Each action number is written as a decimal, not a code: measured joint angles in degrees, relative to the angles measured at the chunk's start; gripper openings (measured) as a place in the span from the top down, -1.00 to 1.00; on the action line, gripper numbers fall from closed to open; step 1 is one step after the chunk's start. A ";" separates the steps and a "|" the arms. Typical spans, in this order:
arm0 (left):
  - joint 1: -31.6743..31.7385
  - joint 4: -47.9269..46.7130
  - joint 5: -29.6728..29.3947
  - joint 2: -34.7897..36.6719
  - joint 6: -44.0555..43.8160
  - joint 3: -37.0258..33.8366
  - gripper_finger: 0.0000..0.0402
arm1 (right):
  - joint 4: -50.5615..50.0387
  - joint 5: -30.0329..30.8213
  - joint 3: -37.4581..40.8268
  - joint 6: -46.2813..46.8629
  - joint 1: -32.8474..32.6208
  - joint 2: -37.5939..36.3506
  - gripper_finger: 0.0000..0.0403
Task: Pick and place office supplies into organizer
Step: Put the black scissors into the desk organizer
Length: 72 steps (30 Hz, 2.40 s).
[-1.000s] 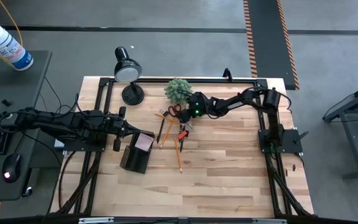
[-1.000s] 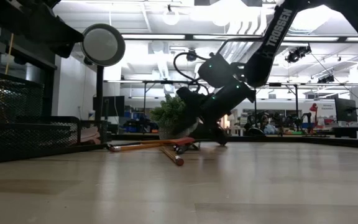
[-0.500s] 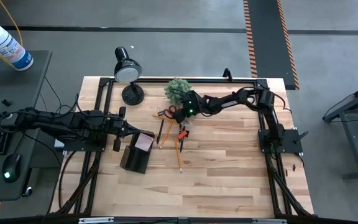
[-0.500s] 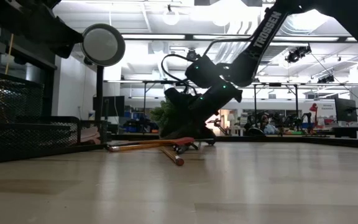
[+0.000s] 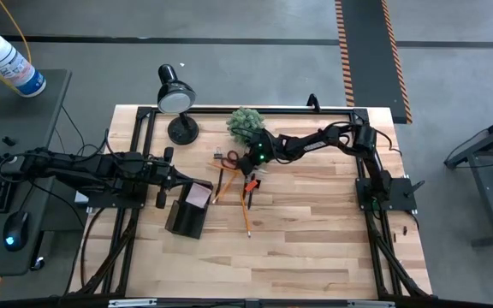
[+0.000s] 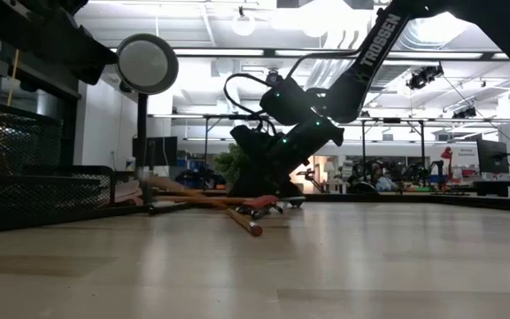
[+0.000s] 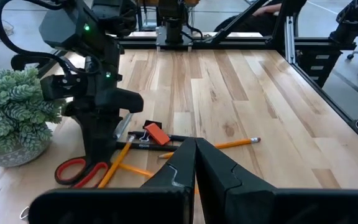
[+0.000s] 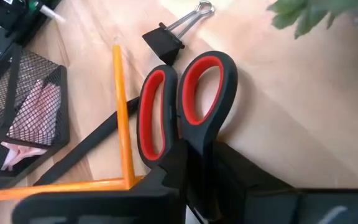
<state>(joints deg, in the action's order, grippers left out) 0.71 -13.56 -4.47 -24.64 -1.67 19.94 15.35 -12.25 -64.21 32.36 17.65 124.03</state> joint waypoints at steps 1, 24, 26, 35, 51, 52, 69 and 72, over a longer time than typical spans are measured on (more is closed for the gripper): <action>0.02 0.00 0.00 0.02 0.00 0.00 1.00 | 0.04 -0.02 0.00 0.00 0.00 0.00 0.79; 0.02 0.14 -0.04 0.02 -0.06 0.00 1.00 | -0.69 2.98 0.44 -2.55 -4.42 -9.55 0.98; 0.00 0.15 -0.07 0.02 -0.09 0.00 1.00 | -0.54 3.03 0.38 -2.70 -4.91 -9.73 0.98; 0.01 0.15 -0.12 0.02 -0.28 0.00 1.00 | 1.11 2.32 0.38 -10.83 -6.06 -9.90 0.99; 0.01 0.15 -0.24 0.02 -0.30 0.00 1.00 | -2.08 7.58 -6.05 -24.96 -8.11 -8.90 0.36; 0.02 0.15 -0.24 0.02 -0.33 0.00 1.00 | -4.95 7.58 -7.73 -26.18 -8.11 -8.62 0.32; 0.01 0.07 -0.24 0.02 -0.44 0.00 1.00 | -35.22 8.89 -26.99 -37.79 -6.95 -1.28 0.23; 0.01 0.07 -0.23 0.02 -0.39 0.00 1.00 | -34.85 8.74 -26.99 -37.49 -7.05 0.29 0.19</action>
<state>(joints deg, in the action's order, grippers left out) 0.72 -13.50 -4.70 -24.62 -2.07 19.94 -19.49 -3.51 -91.20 -5.12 10.60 124.32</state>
